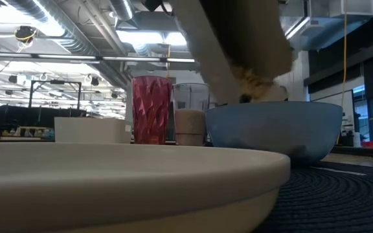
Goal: Arrange a breakfast setting
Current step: Pour the cereal from the cereal box into the blue bowl
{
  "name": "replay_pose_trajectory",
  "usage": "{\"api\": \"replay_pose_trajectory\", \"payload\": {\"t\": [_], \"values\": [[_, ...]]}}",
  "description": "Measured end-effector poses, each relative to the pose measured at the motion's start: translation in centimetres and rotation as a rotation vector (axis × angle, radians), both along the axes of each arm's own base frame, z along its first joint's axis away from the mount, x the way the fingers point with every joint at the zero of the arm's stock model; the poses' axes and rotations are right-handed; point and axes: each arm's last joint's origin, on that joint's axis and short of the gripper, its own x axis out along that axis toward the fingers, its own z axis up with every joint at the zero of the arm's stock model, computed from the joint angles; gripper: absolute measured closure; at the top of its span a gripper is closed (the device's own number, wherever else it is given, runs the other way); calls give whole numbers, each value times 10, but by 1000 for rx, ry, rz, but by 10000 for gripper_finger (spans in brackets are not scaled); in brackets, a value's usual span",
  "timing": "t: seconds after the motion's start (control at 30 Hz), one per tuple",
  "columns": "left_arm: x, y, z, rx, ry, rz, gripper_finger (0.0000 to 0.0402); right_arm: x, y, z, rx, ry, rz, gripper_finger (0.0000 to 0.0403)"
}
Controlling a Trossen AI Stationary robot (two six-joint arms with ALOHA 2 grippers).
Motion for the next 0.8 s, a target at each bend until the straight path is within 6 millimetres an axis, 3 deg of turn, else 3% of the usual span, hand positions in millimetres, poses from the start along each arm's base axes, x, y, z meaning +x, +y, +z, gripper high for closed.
{"api": "replay_pose_trajectory", "payload": {"t": [0.23, 0.33, 0.47, 0.67, 0.8], "values": [[1, 3, 0, 1, 3, 1, 306, 0, -1, -3, 0, 28, -26, 352], [2, 4, 2, 2, -9, 2, 306, -3, 4, 10, -35, -58, -30, 352], [2, 4, 2, 0, -3, -6, 310, -5, 7, 15, -82, -59, -20, 352], [2, 5, 2, 0, -5, -4, 343, -31, 13, 63, -150, -125, -89, 352], [2, 5, 1, 1, 0, -4, 359, -42, 14, 79, -166, -167, -102, 352]]}}
